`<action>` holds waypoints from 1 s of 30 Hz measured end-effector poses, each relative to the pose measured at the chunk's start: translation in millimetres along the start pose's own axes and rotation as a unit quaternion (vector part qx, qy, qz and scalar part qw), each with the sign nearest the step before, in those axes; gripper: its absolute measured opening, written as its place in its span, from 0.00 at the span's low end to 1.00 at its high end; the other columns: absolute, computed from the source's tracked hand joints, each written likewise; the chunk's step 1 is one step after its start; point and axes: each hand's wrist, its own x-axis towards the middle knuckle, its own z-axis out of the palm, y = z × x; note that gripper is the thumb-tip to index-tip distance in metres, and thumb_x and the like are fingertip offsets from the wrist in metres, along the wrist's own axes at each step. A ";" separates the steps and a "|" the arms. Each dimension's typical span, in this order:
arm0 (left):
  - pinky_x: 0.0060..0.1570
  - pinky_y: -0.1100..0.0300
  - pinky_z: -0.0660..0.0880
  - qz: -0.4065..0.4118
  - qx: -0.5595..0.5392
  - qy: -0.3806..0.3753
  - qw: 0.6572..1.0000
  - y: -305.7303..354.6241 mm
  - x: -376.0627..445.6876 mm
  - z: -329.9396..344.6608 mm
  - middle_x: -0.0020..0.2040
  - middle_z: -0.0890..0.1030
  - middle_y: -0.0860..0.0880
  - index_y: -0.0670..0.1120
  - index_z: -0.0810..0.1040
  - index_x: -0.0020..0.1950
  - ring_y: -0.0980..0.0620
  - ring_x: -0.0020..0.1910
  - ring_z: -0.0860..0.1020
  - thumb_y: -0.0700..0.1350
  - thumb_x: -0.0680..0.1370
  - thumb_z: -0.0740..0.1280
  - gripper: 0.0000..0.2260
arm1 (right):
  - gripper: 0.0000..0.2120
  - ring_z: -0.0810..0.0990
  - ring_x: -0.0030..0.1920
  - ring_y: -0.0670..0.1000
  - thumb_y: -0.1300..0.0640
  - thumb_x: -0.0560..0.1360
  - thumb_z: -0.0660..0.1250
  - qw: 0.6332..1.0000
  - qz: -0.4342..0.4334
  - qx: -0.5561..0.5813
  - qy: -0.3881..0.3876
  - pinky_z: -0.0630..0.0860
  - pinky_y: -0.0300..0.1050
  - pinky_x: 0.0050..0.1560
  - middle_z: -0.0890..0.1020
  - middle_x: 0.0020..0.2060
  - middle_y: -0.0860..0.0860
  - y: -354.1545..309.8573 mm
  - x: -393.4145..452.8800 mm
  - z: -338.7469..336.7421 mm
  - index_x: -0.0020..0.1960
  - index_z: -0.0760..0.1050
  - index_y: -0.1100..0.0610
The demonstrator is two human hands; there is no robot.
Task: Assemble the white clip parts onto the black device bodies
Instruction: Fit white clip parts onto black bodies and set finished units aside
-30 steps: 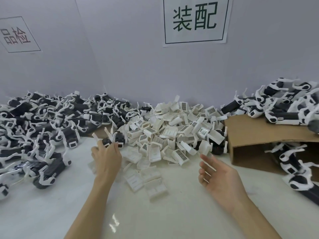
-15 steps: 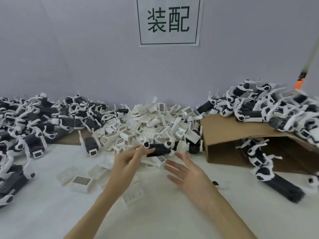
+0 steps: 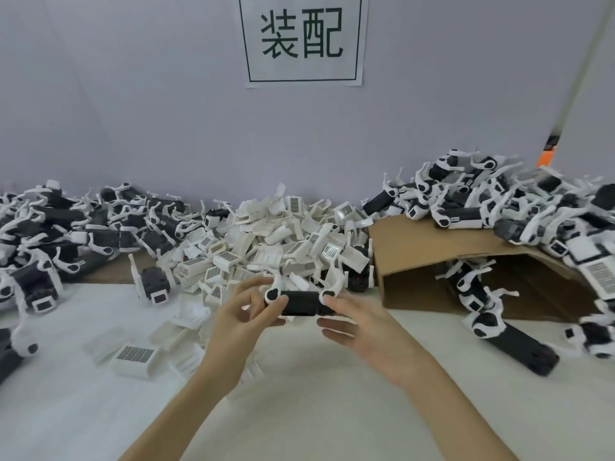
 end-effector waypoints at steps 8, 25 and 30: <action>0.63 0.38 0.80 -0.035 -0.035 0.018 0.999 -9.8 6.1 -2.5 0.60 0.85 0.53 0.49 0.72 0.45 0.41 0.55 0.86 0.57 0.69 0.81 0.21 | 0.24 0.86 0.57 0.59 0.53 0.72 0.79 0.999 0.011 -0.029 -0.005 0.82 0.45 0.52 0.86 0.58 0.55 8.1 -5.1 -8.8 0.65 0.81 0.59; 0.34 0.57 0.77 -0.257 -0.201 -0.186 0.927 2.6 5.5 -4.5 0.58 0.82 0.35 0.42 0.80 0.68 0.42 0.39 0.78 0.69 0.80 0.61 0.33 | 0.35 0.82 0.66 0.54 0.68 0.79 0.72 0.962 -0.168 -0.213 -0.032 0.77 0.50 0.70 0.77 0.71 0.43 8.4 -17.4 -34.7 0.76 0.70 0.37; 0.27 0.57 0.72 -0.237 -0.113 -0.146 0.954 -1.7 6.5 -0.9 0.46 0.79 0.36 0.41 0.82 0.66 0.44 0.31 0.74 0.62 0.83 0.65 0.26 | 0.34 0.82 0.67 0.50 0.72 0.84 0.59 0.946 -0.170 -0.266 -0.075 0.72 0.50 0.74 0.79 0.70 0.48 10.0 -20.7 -26.7 0.77 0.69 0.37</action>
